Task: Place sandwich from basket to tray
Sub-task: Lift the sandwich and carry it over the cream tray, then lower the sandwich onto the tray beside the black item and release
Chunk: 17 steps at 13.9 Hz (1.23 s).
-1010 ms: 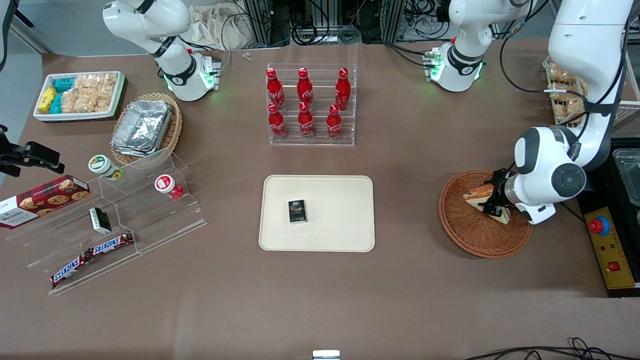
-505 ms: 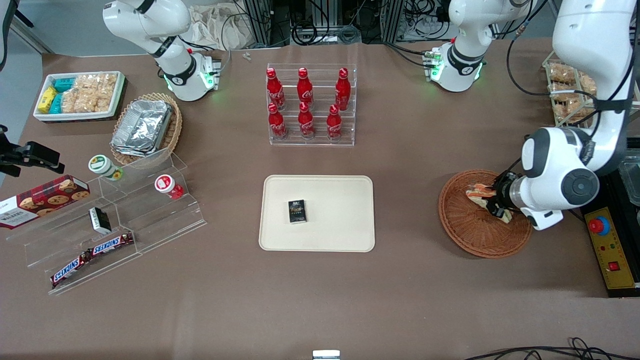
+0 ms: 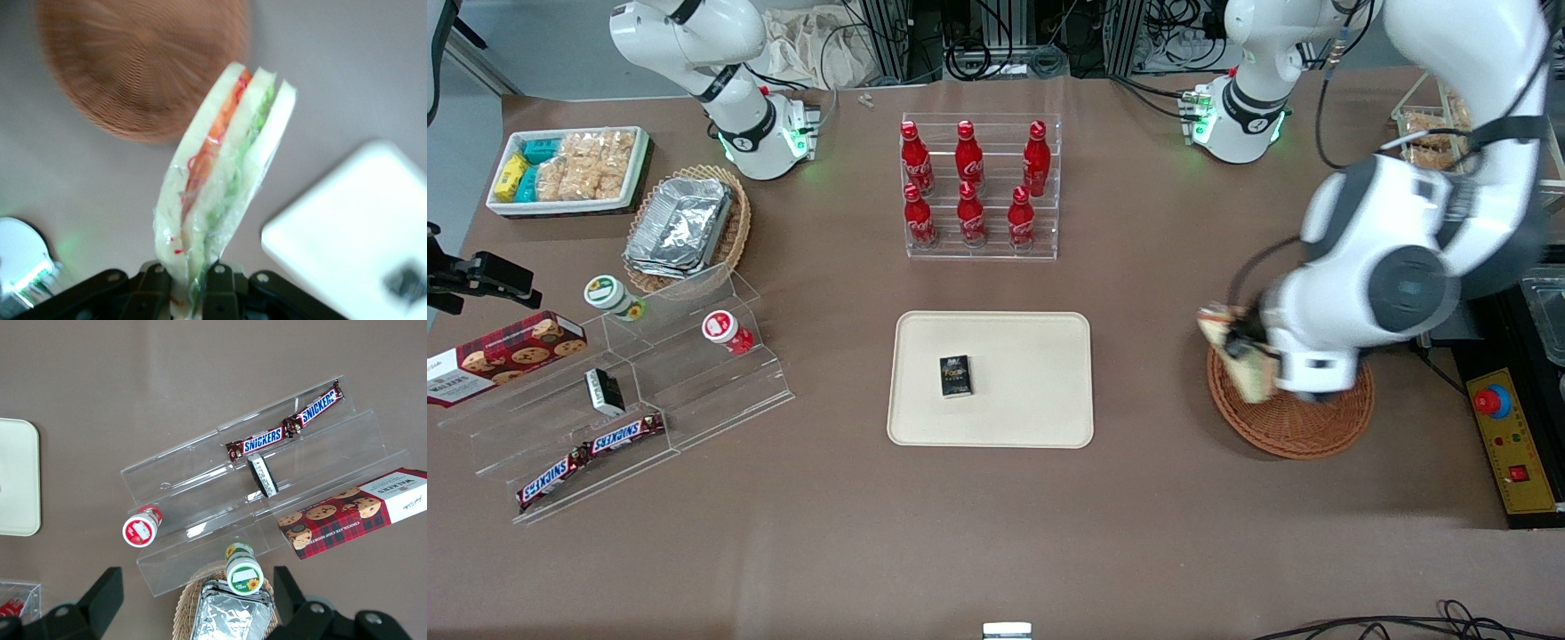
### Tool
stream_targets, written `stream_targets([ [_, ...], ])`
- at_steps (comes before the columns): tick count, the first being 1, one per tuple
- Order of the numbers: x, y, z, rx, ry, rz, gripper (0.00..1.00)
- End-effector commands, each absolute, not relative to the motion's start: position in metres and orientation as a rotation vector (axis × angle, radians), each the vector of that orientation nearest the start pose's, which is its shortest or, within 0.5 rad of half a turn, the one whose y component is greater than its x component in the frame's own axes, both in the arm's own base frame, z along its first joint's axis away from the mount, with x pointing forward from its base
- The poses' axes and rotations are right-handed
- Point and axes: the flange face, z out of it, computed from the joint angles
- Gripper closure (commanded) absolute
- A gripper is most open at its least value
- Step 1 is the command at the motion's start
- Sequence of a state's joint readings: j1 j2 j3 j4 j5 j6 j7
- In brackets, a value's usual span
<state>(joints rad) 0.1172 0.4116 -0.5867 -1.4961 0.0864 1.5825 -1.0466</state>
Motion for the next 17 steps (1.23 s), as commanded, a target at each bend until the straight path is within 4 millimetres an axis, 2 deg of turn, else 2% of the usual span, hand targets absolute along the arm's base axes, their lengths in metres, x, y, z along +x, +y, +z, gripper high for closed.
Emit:
stream_targets([
  [1, 0.594, -0.308, 0.404, -3.054, -0.52, 0.533, 1.0],
  [2, 0.591, -0.339, 0.383, -3.098, -0.471, 0.513, 1.0],
  [3, 0.593, -0.361, 0.361, -3.151, -0.454, 0.48, 1.0],
  [4, 0.599, -0.373, 0.336, -3.204, -0.468, 0.458, 1.0],
  [6, 0.61, -0.379, 0.29, -3.254, -0.517, 0.466, 1.0],
  [7, 0.61, -0.384, 0.276, -3.253, -0.49, 0.421, 1.0],
  [8, 0.606, -0.391, 0.268, -3.238, -0.44, 0.372, 1.0],
  [11, 0.604, -0.391, 0.254, -3.198, -0.476, 0.367, 1.0],
  [12, 0.605, -0.391, 0.256, -3.2, -0.481, 0.365, 0.93],
  [13, 0.606, -0.389, 0.254, -3.197, -0.5, 0.369, 0.36],
  [14, 0.605, -0.39, 0.254, -3.191, -0.497, 0.361, 0.0],
  [15, 0.604, -0.391, 0.256, -3.182, -0.468, 0.327, 0.0],
  [17, 0.604, -0.391, 0.259, -3.155, -0.52, 0.298, 0.0],
])
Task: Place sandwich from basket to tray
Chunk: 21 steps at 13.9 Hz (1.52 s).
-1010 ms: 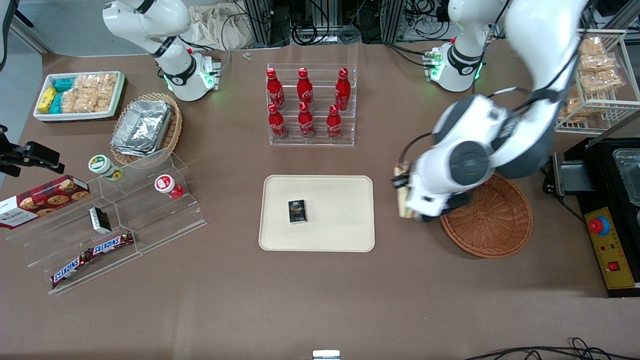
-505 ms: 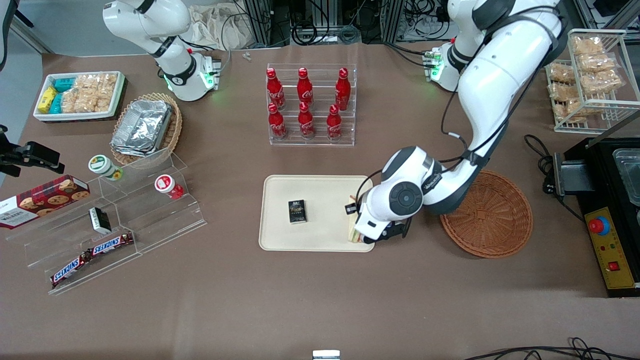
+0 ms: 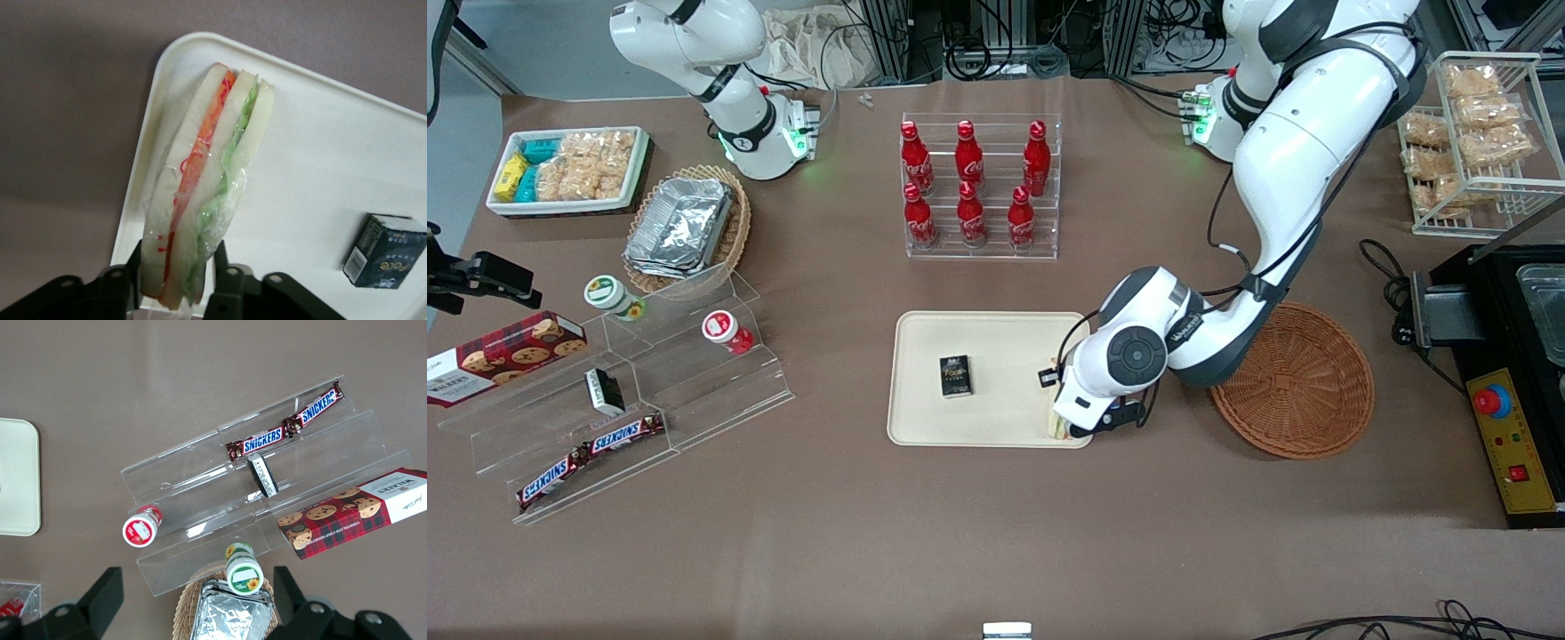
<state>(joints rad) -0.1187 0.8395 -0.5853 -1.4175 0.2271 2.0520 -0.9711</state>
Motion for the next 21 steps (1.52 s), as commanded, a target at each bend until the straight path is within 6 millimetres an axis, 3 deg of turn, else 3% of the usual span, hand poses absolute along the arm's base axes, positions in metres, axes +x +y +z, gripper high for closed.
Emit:
stream_targets([
  [1, 0.605, -0.39, 0.263, -3.15, -0.539, 0.285, 0.0],
  [4, 0.61, -0.364, 0.316, -3.092, -0.549, 0.253, 0.0],
  [7, 0.616, -0.305, 0.372, -3.047, -0.472, 0.278, 0.0],
  [11, 0.592, -0.236, 0.438, -3.071, -0.282, 0.3, 0.0],
  [18, 0.534, -0.156, 0.493, -3.053, -0.011, 0.293, 0.0],
  [21, 0.53, -0.129, 0.504, -3.056, 0.081, 0.307, 0.0],
])
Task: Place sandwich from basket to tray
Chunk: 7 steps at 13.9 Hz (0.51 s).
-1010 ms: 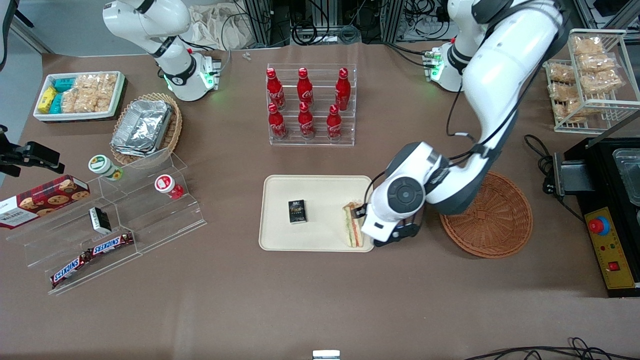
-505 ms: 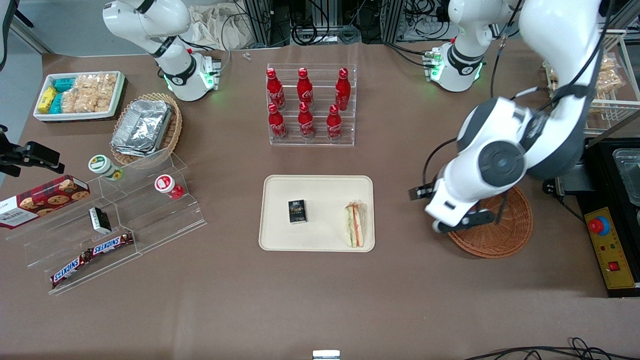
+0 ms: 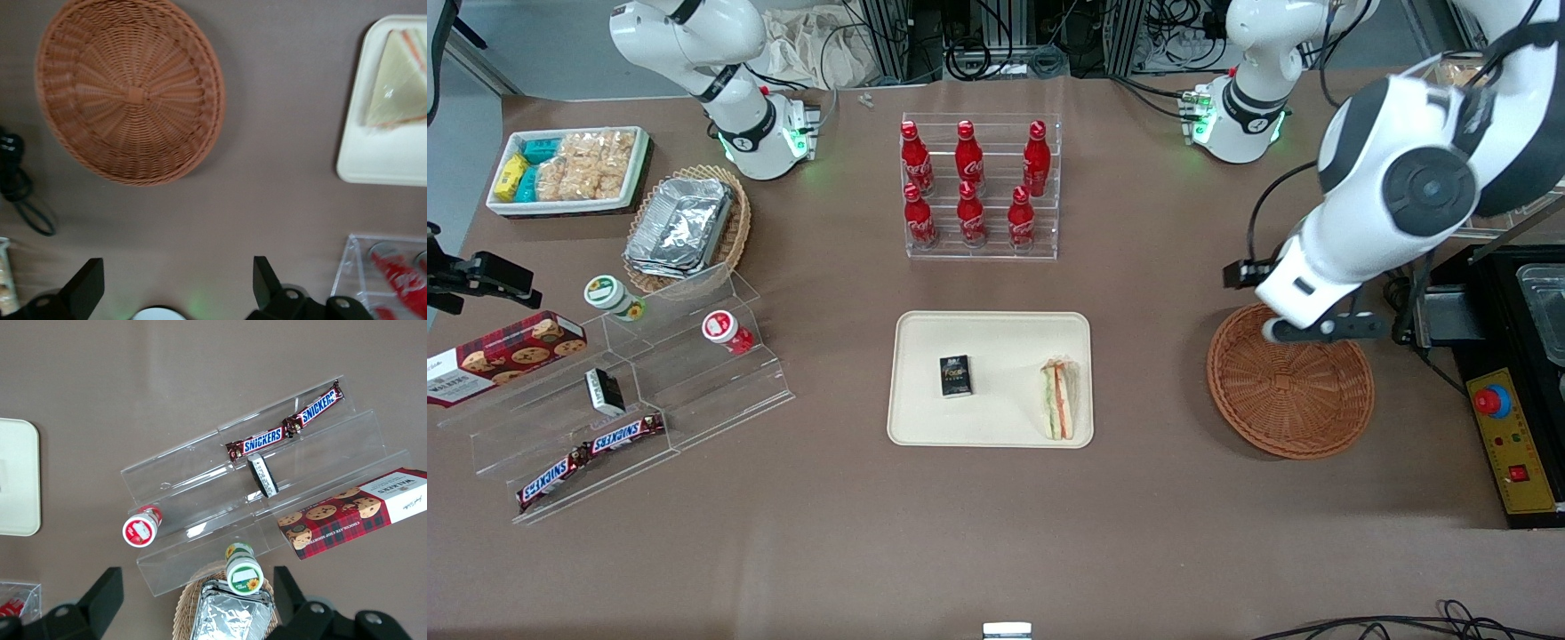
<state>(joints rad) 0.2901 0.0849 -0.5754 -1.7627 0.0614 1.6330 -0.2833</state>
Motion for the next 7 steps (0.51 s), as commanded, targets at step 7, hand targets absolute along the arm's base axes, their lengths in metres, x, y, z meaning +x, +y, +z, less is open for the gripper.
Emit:
stream_targets([
  [7, 0.542, -0.054, 0.528, -3.055, 0.437, 0.471, 0.0],
])
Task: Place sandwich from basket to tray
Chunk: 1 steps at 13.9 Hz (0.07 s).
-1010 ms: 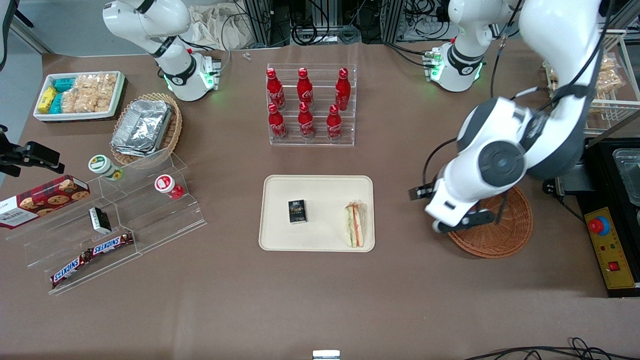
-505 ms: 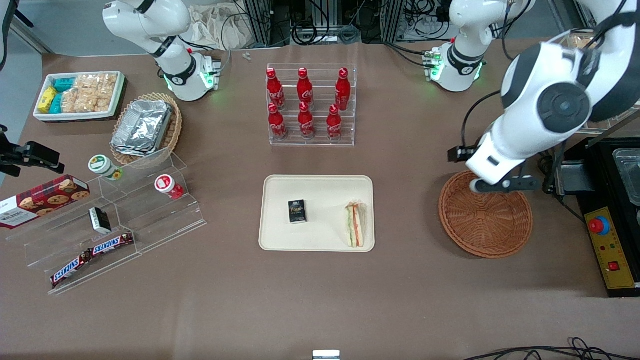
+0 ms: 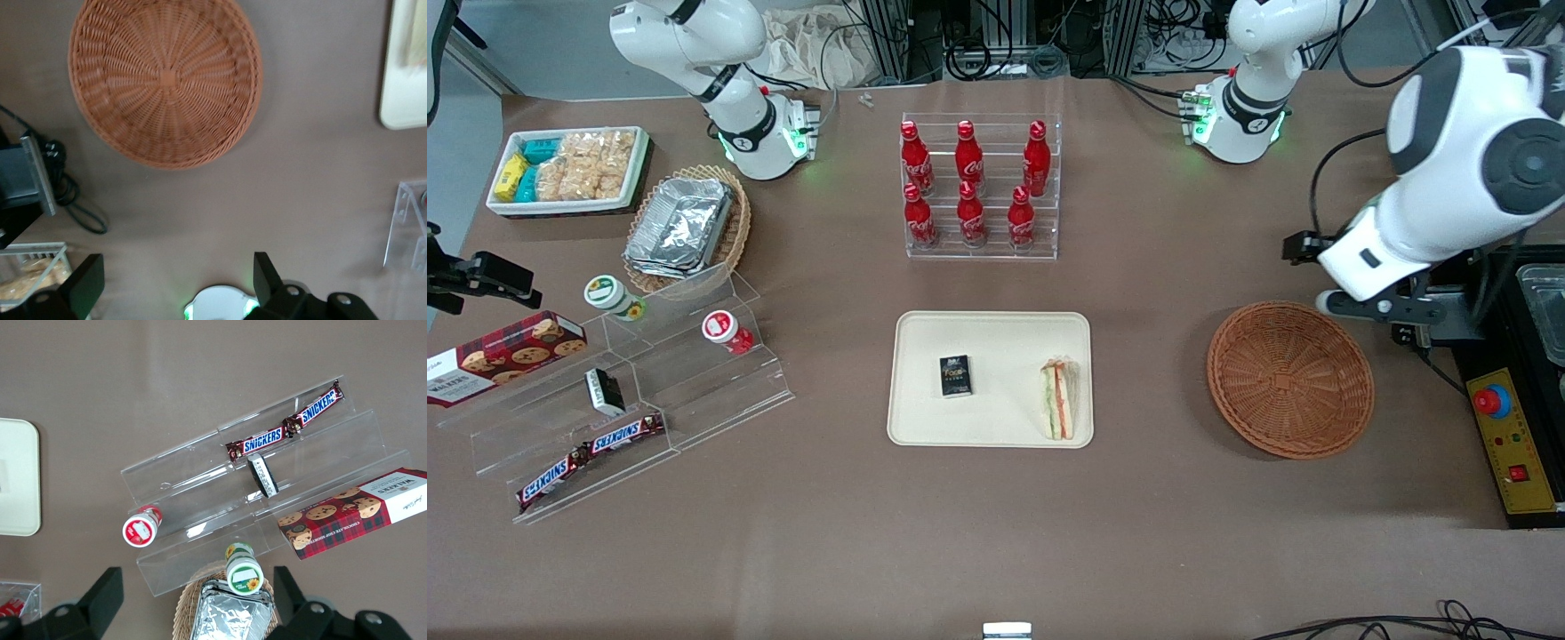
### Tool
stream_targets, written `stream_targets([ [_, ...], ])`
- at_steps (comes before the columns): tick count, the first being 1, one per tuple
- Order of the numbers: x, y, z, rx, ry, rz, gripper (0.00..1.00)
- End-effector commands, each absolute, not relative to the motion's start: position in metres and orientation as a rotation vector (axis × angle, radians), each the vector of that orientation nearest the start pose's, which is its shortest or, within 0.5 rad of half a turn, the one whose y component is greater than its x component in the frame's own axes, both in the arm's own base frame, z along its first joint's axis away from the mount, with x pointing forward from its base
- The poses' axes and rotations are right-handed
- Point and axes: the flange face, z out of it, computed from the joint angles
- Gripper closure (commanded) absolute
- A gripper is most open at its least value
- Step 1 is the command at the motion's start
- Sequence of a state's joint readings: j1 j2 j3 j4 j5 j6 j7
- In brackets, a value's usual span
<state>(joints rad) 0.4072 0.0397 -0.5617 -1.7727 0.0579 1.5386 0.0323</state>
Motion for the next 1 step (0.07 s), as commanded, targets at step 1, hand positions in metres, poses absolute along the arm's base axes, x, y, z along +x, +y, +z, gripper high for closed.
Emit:
stream_targets([
  [1, 0.5476, -0.0502, 0.5335, -3.063, 0.49, 0.491, 0.0],
])
